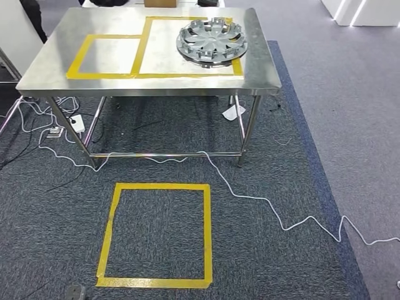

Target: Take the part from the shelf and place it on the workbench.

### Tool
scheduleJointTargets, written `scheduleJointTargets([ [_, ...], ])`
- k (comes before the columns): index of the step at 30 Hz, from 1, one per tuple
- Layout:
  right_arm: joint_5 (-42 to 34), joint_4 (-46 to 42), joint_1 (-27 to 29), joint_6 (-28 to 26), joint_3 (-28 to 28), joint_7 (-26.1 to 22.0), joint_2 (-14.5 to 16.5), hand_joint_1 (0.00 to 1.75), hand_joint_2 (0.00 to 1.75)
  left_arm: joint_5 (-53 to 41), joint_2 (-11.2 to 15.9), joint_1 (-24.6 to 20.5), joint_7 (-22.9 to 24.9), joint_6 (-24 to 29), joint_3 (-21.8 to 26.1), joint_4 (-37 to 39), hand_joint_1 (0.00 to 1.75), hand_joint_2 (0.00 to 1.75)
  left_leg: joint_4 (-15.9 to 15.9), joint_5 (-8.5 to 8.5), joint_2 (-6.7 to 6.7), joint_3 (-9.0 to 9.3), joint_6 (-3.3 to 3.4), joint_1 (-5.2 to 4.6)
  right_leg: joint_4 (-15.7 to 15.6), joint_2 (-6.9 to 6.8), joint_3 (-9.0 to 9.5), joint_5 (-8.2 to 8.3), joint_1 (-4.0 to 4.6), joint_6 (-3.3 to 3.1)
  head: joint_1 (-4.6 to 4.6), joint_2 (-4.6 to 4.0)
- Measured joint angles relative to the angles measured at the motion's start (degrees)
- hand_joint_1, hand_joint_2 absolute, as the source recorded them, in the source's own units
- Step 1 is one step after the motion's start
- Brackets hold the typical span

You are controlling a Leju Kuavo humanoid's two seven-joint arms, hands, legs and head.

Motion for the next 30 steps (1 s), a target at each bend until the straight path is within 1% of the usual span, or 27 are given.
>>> scheduleJointTargets([
  [1,0.0,0.0,0.0,0.0,0.0,0.0,0.0,0.0,0.0,0.0,0.0,0.0,-0.1,0.0,0.0,0.0,0.0,0.0,0.0,0.06,0.42,0.01,-0.31,-0.13,-0.6,-0.2,0.05,-0.13,0.19,-0.32,0.03,0.0],
  [3,-0.1,0.0,0.0,0.0,-0.1,-0.1,0.0,0.0,0.0,0.0,0.0,-0.1,-0.2,-0.1,0.0,0.0,0.0,0.0,-0.1,0.08,1.03,0.02,-0.95,-0.07,-0.7,1.0,-0.48,0.23,0.15,-1.07,0.04,0.0],
  [4,-0.1,0.0,0.1,0.0,-0.1,-0.1,0.0,0.0,0.0,0.0,0.0,-0.2,-0.3,-0.1,0.0,0.0,0.0,0.0,0.3,-0.38,0.39,-0.14,-1.31,0.0,-0.9,1.57,-0.61,0.47,0.05,-1.46,0.02,0.0],
  [5,-0.1,0.0,0.0,0.0,-0.1,-0.1,0.0,0.0,0.0,0.0,0.1,-0.3,-0.3,-0.1,-0.1,0.0,0.0,0.0,1.6,-1.48,-0.69,-0.7,-1.61,0.06,-1.1,2.13,-0.66,0.77,-0.08,-1.84,-0.03,0.0],
  [6,-0.1,0.0,0.0,0.0,-0.1,-0.1,0.1,0.0,0.0,0.0,0.1,-0.2,-0.3,-0.1,-0.1,0.0,0.0,0.0,4.2,-3.24,-2.03,-1.86,-1.83,0.11,-1.2,2.7,-0.72,1.06,-0.23,-2.15,-0.11,0.0],
  [7,-0.1,0.0,0.0,0.1,-0.1,-0.1,0.1,0.0,0.0,0.0,0.1,-0.2,-0.4,-0.1,-0.1,0.0,0.0,0.0,7.8,-5.31,-3.2,-3.49,-1.93,0.1,-1.2,3.29,-0.96,1.27,-0.23,-2.35,-0.19,0.0],
  [8,-0.2,0.0,-0.1,0.1,-0.1,-0.1,0.1,0.0,0.0,0.0,0.1,0.0,-0.4,-0.1,-0.1,0.0,0.0,0.0,11.7,-7.16,-3.72,-5.31,-1.96,0.09,-1.2,3.94,-1.21,1.46,-0.23,-2.45,-0.22,0.0],
  [9,-0.2,0.0,-0.1,0.1,-0.2,-0.1,0.1,0.0,0.0,0.0,0.1,0.1,-0.4,-0.2,-0.1,0.0,0.0,0.0,14.8,-8.18,-3.91,-6.73,-1.96,0.08,-1.2,4.69,-1.42,1.62,-0.22,-2.47,-0.23,0.0],
  [10,-0.2,0.0,0.0,0.1,-0.2,-0.1,0.1,0.0,0.0,0.0,0.1,0.2,-0.4,-0.2,-0.1,0.0,0.0,0.0,16.0,-8.0,-3.98,-7.31,-1.91,0.07,-1.2,5.48,-1.56,1.78,-0.22,-2.41,-0.24,0.0],
  [11,-0.3,0.0,0.0,0.1,-0.2,-0.1,0.1,0.0,0.0,0.0,0.1,0.2,-0.4,-0.2,-0.1,0.0,0.0,0.0,15.1,-6.73,-4.07,-6.85,-1.82,0.08,-1.2,6.3,-1.63,1.93,-0.24,-2.3,-0.25,0.0],
  [12,-0.3,0.0,0.0,0.1,-0.2,-0.2,0.1,0.0,0.0,0.0,0.2,0.2,-0.4,-0.2,-0.1,0.0,0.0,0.0,12.1,-4.67,-4.42,-5.38,-1.72,0.11,-1.1,7.12,-1.66,2.05,-0.28,-2.15,-0.25,0.0],
  [13,-0.4,0.0,0.0,0.2,-0.2,-0.2,0.1,0.0,0.0,0.0,0.2,0.2,-0.5,-0.2,-0.1,0.0,0.0,0.0,8.3,-2.61,-5.51,-3.43,-1.63,0.21,-1.1,7.88,-1.72,2.17,-0.32,-1.94,-0.26,0.0],
  [14,-0.5,0.0,0.0,0.2,-0.2,-0.3,0.1,0.0,0.0,0.0,0.2,0.1,-0.5,-0.2,-0.1,0.0,0.0,0.0,4.4,-1.29,-6.74,-1.63,-1.51,0.38,-0.8,8.59,-1.93,2.22,-0.24,-1.7,-0.28,0.0],
  [15,-0.6,0.0,-0.1,0.2,-0.2,-0.4,0.1,0.0,0.0,0.0,0.2,0.1,-0.6,-0.2,-0.1,0.0,0.0,0.0,1.8,-0.6,-7.81,-0.44,-1.33,0.48,-0.6,9.21,-2.22,2.33,-0.2,-1.42,-0.26,0.0],
  [16,-0.6,0.0,-0.1,0.2,-0.3,-0.5,0.1,0.0,0.0,0.0,0.2,0.1,-0.6,-0.2,-0.1,0.0,0.0,0.0,0.4,-0.54,-8.48,0.08,-1.08,0.5,-0.5,9.76,-2.58,2.46,-0.19,-1.09,-0.28,0.0],
  [18,-0.7,0.0,0.1,0.3,-0.3,-0.6,0.1,0.0,0.0,-0.1,0.1,0.0,-0.7,-0.2,-0.1,0.0,0.0,0.0,0.2,-0.47,-7.62,-0.04,-0.29,0.41,-0.5,10.71,-3.31,2.87,-0.37,-0.39,-0.27,0.0],
  [19,-0.8,0.0,0.2,0.3,-0.4,-0.6,0.1,0.0,0.0,-0.1,0.0,0.0,-0.7,-0.3,-0.1,0.0,0.0,0.0,0.1,-0.3,-6.98,-0.07,0.15,0.41,-0.3,10.24,-3.61,2.72,-0.42,-0.08,-0.26,0.0],
  [20,-0.9,0.0,0.3,0.3,-0.5,-0.6,0.0,0.0,0.0,-0.1,0.0,-0.1,-0.8,-0.3,-0.1,0.0,0.0,0.0,0.1,-0.13,-6.33,-0.1,0.55,0.46,0.8,9.12,-4.2,1.93,-0.42,0.21,-0.05,0.0],
  [21,-1.0,0.0,0.2,0.3,-0.5,-0.6,0.0,0.0,0.0,0.0,0.0,-0.1,-0.9,-0.3,-0.2,0.0,0.0,0.0,0.0,-0.01,-5.64,-0.13,0.86,0.52,3.1,7.52,-5.16,0.43,-0.4,0.46,0.14,0.0],
  [22,-1.0,0.0,0.2,0.4,-0.5,-0.6,0.0,0.0,0.0,0.0,0.0,0.0,-0.9,-0.3,-0.2,0.0,0.0,0.0,0.0,0.03,-4.94,-0.16,1.03,0.43,6.7,5.78,-6.7,-1.71,-0.39,0.73,0.36,0.0],
  [23,-1.1,0.0,0.1,0.4,-0.5,-0.6,0.0,0.0,0.0,0.0,0.0,0.1,-0.9,-0.3,-0.2,0.0,0.0,0.0,0.0,0.06,-4.19,-0.22,1.12,0.36,11.0,4.71,-8.52,-3.9,-0.5,0.98,0.52,0.0],
  [24,-1.0,0.1,0.1,0.4,-0.5,-0.5,0.0,0.0,0.0,0.0,0.0,0.3,-0.9,-0.3,-0.2,0.0,0.0,0.0,0.0,0.12,-3.46,-0.27,1.12,0.32,14.5,4.16,-10.0,-5.48,-0.61,1.18,0.53,0.0],
  [25,-0.9,0.1,0.1,0.5,-0.5,-0.2,0.0,0.0,0.0,0.0,0.0,0.4,-0.9,-0.3,-0.2,0.0,0.0,0.0,0.1,0.2,-2.84,-0.32,1.08,0.29,16.5,3.92,-10.66,-6.11,-0.72,1.31,0.53,0.0],
  [26,-0.7,0.1,0.1,0.6,-0.5,0.2,0.0,0.0,0.0,0.0,0.0,0.3,-0.9,-0.4,-0.2,0.0,0.0,0.0,0.1,0.26,-2.38,-0.35,1.0,0.31,16.1,3.81,-10.06,-5.56,-0.83,1.38,0.53,0.0],
  [27,-0.5,0.1,0.1,0.8,-0.6,0.6,0.0,0.0,0.0,-0.1,0.0,0.3,-0.9,-0.4,-0.2,0.0,0.0,0.0,0.1,0.32,-2.04,-0.36,0.89,0.34,13.2,3.71,-8.2,-4.07,-0.92,1.39,0.51,0.0],
  [29,-0.2,0.2,0.1,1.0,-0.6,0.9,0.0,0.0,0.0,-0.2,0.0,0.0,-0.9,-0.5,-0.3,0.0,0.0,0.0,0.2,0.4,-1.7,-0.4,0.46,0.25,4.7,3.23,-3.11,-0.91,-1.0,1.24,0.58,0.0],
  [30,0.0,0.2,0.0,1.1,-0.6,1.0,0.0,0.0,0.0,-0.2,0.0,-0.1,-0.9,-0.5,-0.3,0.0,0.0,0.0,0.3,0.48,-1.65,-0.48,0.14,0.15,1.7,3.06,-1.44,0.01,-0.99,0.96,0.58,0.0],
])
